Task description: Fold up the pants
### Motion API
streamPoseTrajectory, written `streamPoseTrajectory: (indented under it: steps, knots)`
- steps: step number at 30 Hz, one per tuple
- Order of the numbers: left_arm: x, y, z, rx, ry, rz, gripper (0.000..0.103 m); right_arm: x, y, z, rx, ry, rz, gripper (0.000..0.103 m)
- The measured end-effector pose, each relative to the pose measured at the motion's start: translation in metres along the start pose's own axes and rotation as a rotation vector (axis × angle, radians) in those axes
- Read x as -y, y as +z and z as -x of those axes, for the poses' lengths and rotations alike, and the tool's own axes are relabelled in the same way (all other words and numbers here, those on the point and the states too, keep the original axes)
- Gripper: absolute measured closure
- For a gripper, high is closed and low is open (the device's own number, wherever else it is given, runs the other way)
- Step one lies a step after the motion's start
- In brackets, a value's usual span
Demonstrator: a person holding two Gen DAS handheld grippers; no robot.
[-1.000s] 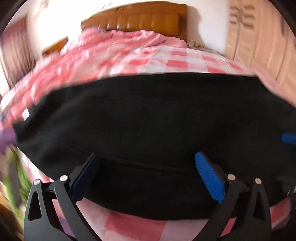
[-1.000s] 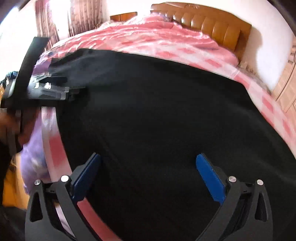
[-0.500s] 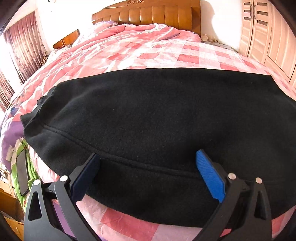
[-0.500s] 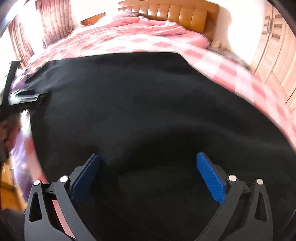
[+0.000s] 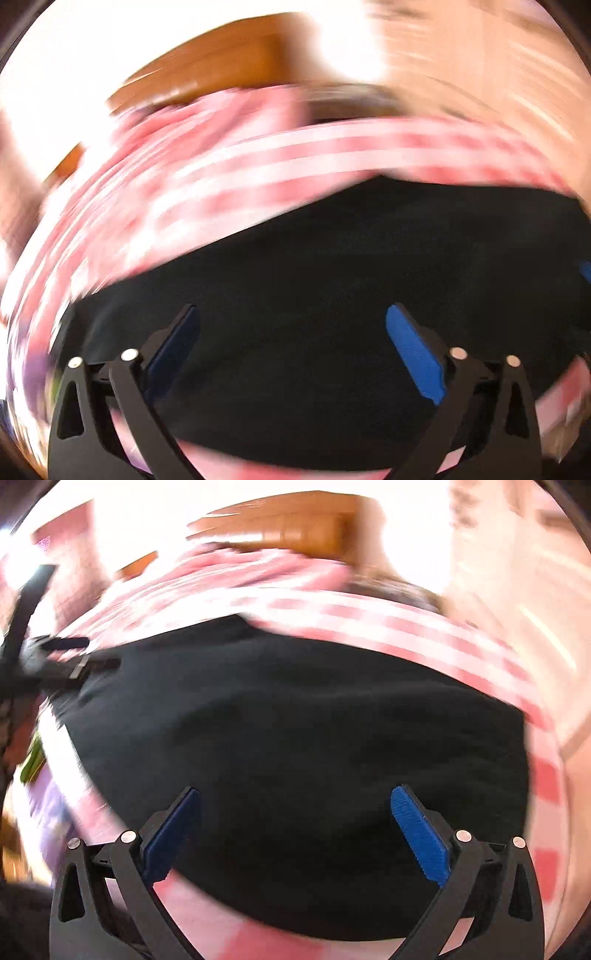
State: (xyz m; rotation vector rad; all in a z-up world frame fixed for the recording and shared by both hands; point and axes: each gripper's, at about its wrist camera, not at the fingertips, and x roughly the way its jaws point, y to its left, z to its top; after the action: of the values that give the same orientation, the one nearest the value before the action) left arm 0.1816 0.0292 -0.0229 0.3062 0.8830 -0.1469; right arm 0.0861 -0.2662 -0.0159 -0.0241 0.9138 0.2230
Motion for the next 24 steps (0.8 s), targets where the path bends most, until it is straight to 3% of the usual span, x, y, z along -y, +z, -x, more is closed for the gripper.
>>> streamPoseTrajectory:
  steps: [3, 7, 8, 10, 14, 17, 20, 24]
  knots:
    - [0.073, 0.037, -0.041, -0.046, -0.144, -0.12, 0.002, 0.025, -0.004, -0.006, -0.015, -0.006, -0.027, 0.004]
    - [0.136, 0.066, -0.093, -0.112, -0.163, -0.175, 0.001, 0.026, -0.026, -0.005, -0.036, -0.008, 0.087, 0.004]
    - [0.138, 0.071, -0.096, -0.096, -0.184, -0.129, 0.001, 0.028, -0.03, -0.001, -0.032, -0.01, 0.076, 0.004]
    - [0.136, 0.077, -0.103, -0.136, -0.214, -0.064, 0.001, 0.011, -0.04, 0.0, -0.029, -0.029, 0.109, 0.004]
    - [0.134, 0.07, -0.102, -0.109, -0.211, -0.056, 0.001, 0.0, -0.046, 0.001, 0.002, -0.058, 0.13, 0.004]
    - [0.137, 0.059, -0.076, -0.027, -0.161, -0.073, 0.002, 0.003, -0.045, 0.004, -0.001, -0.053, 0.122, 0.004]
    - [0.14, 0.047, -0.034, 0.12, -0.191, -0.08, 0.002, 0.005, -0.045, 0.006, 0.006, -0.054, 0.118, 0.004]
    - [0.146, 0.031, 0.001, 0.214, -0.149, -0.135, 0.002, 0.008, -0.032, 0.011, -0.016, -0.03, 0.06, 0.004]
